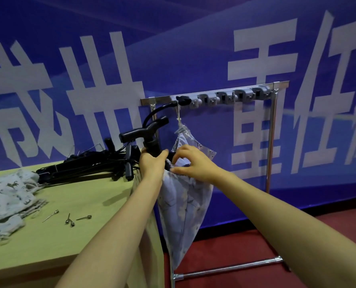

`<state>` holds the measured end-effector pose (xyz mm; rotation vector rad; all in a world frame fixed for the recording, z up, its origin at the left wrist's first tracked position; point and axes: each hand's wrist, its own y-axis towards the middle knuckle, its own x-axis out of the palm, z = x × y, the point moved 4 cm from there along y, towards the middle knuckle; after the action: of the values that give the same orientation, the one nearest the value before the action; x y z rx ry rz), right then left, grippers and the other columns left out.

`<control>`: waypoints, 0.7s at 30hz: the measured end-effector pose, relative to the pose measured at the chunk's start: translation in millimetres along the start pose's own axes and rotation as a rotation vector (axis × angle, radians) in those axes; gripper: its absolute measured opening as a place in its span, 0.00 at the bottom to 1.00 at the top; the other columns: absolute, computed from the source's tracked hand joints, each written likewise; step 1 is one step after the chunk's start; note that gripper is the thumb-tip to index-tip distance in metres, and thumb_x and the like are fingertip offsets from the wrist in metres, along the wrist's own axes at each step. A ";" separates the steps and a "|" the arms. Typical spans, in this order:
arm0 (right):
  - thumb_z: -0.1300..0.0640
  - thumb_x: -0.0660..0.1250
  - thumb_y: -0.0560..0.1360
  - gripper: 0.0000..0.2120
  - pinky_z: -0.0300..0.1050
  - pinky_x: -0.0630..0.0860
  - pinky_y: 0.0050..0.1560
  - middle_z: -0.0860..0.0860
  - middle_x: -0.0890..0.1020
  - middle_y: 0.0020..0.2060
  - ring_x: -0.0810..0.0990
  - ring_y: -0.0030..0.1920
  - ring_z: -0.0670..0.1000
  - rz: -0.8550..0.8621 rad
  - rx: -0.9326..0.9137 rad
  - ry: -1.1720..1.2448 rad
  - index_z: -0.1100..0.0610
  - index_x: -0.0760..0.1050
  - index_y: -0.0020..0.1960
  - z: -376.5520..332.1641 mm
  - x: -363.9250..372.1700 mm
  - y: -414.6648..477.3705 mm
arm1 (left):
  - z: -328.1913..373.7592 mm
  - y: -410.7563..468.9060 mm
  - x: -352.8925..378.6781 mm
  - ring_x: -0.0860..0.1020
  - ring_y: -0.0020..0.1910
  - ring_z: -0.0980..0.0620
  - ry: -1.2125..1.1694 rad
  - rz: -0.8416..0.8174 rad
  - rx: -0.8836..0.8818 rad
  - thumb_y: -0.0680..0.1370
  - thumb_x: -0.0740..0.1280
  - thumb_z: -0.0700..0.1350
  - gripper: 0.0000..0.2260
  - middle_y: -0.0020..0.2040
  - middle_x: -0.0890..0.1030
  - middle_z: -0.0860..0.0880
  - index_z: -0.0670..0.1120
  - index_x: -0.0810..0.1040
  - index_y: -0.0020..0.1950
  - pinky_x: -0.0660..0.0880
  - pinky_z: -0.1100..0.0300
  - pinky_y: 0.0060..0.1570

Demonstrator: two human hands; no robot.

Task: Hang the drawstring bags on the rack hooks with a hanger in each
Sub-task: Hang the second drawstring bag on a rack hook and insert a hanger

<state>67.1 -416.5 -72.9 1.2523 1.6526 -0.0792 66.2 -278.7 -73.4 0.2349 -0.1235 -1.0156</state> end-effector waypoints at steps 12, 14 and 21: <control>0.53 0.64 0.79 0.12 0.48 0.75 0.43 0.54 0.83 0.41 0.78 0.40 0.52 0.043 0.082 -0.014 0.61 0.81 0.49 29.3 -6.1 -8.6 | -6.7 4.5 17.7 0.79 0.49 0.46 0.097 -0.080 0.045 0.71 0.74 0.44 0.19 0.49 0.80 0.45 0.39 0.74 0.57 0.75 0.56 0.52; 0.52 0.64 0.78 0.13 0.50 0.72 0.39 0.57 0.80 0.36 0.74 0.36 0.51 0.107 0.163 0.073 0.61 0.80 0.43 38.9 -12.3 -7.0 | -10.3 4.2 26.3 0.80 0.51 0.44 0.133 -0.115 0.044 0.69 0.75 0.47 0.21 0.51 0.82 0.43 0.39 0.76 0.56 0.77 0.52 0.55; 0.57 0.64 0.78 0.09 0.42 0.78 0.41 0.56 0.82 0.38 0.80 0.38 0.51 0.361 0.451 0.684 0.61 0.80 0.45 70.9 -24.2 -11.0 | -17.4 2.8 57.6 0.80 0.52 0.44 0.101 -0.271 -0.016 0.68 0.76 0.49 0.23 0.52 0.82 0.42 0.40 0.76 0.57 0.76 0.50 0.58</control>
<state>104.5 -478.6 -94.6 2.0697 2.0081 0.2376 102.3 -324.0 -89.9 0.2931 0.0093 -1.2712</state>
